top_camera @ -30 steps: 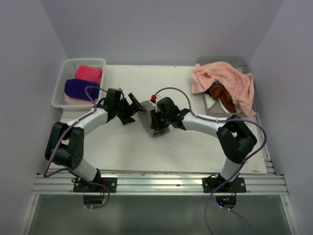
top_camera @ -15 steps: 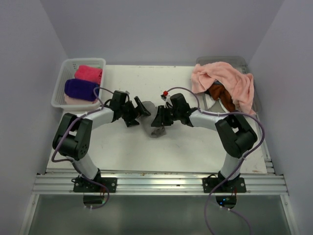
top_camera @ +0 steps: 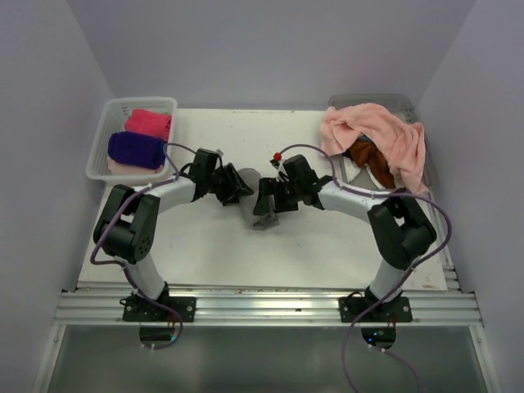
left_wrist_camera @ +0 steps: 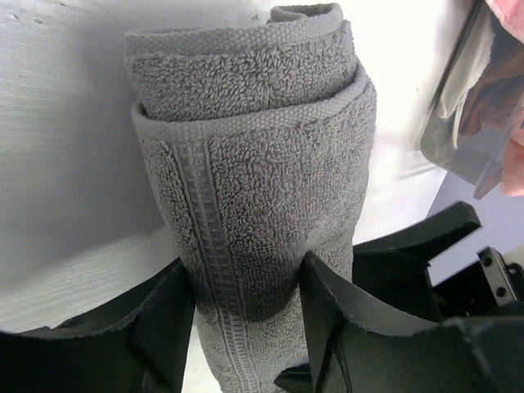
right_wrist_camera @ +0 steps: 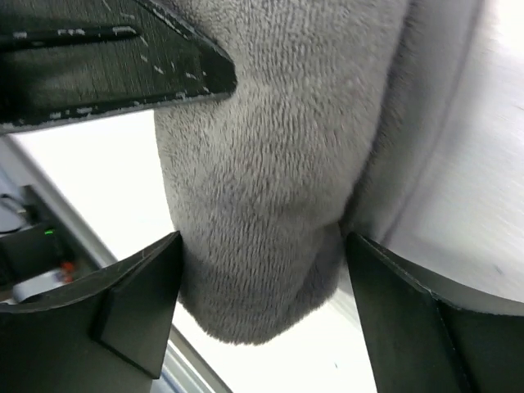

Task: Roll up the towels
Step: Roll the towel

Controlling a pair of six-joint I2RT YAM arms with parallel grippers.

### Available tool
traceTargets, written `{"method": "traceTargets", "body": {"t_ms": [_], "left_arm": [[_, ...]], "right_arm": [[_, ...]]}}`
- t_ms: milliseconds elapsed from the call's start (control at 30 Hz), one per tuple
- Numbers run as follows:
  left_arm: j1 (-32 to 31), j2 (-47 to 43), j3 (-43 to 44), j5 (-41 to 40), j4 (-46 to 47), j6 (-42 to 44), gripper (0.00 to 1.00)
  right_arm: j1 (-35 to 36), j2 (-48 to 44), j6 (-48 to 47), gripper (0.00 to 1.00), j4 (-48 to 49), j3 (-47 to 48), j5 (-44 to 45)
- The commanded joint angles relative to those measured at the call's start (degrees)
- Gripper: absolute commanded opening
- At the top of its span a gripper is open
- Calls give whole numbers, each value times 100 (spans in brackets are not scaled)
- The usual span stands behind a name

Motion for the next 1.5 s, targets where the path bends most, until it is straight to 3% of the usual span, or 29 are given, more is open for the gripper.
{"method": "traceTargets", "body": {"t_ms": [0,233,533,767,867,1000,1133,1333,1467], "left_arm": [[-40,-117,180,-214,-53,-52,52],[-40,-240,329,-505,-608,-52,51],[-49,-372,303,-725,-854,-122,51],[-49,-381,303,-742,-889,-167,51],[-49,-407,303,-777,-924,-184,51],[-49,-451,312,-777,-933,-202,52],[-49,-486,321,-777,-960,-193,55],[-5,-583,391,-804,-1091,-96,81],[153,-706,391,-716,-1065,26,97]], "right_arm": [[219,-699,-558,87,-1259,347,1251],[1361,-930,-1085,93,-2358,1145,3993],[2645,-26,-1824,95,-2719,2253,5779],[2918,959,-2193,96,-2711,2712,6255],[2918,1145,-2220,91,-2536,2598,6360],[2918,1329,-2220,77,-2465,2527,6632],[2900,1251,-2237,47,-2176,2326,6598],[2716,777,-2071,41,-1606,1712,6037],[2374,119,-1869,43,-1086,1157,5010]]}}
